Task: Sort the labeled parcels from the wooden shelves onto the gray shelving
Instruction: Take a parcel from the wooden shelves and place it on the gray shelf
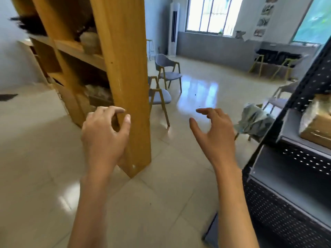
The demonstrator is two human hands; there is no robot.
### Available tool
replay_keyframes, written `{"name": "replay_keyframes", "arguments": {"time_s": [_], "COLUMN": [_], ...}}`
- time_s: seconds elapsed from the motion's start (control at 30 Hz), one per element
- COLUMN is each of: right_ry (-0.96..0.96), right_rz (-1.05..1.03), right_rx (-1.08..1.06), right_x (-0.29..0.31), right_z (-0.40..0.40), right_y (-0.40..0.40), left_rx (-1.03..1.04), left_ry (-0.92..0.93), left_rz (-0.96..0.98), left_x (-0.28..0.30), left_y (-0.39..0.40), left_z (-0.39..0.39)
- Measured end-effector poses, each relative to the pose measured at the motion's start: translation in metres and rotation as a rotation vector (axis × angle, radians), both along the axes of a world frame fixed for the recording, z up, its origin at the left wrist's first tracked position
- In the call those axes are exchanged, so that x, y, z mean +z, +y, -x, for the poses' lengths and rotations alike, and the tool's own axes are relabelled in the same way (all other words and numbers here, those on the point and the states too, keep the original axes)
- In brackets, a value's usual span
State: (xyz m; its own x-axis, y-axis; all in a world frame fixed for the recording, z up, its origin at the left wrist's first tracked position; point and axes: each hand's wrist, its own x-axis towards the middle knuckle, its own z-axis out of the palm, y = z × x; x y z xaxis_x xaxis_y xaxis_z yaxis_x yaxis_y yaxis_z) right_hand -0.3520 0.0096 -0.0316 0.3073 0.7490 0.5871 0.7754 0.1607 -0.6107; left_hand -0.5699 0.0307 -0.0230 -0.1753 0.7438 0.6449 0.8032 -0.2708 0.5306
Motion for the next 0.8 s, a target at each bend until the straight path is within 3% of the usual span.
{"name": "replay_keyframes", "arguments": {"time_s": [0.4,0.8], "right_ry": [0.038,0.028], "right_rz": [-0.052,-0.055], "right_rx": [0.38,0.509], "right_x": [-0.012,-0.029], "right_z": [0.234,0.32], "right_y": [0.158,0.326], "left_rx": [0.279,0.364], "left_ry": [0.036,0.029], "left_rz": [-0.028,-0.026], "left_x": [-0.005,-0.03], "left_y": [0.085,0.23], "left_z": [0.221,0.306]}}
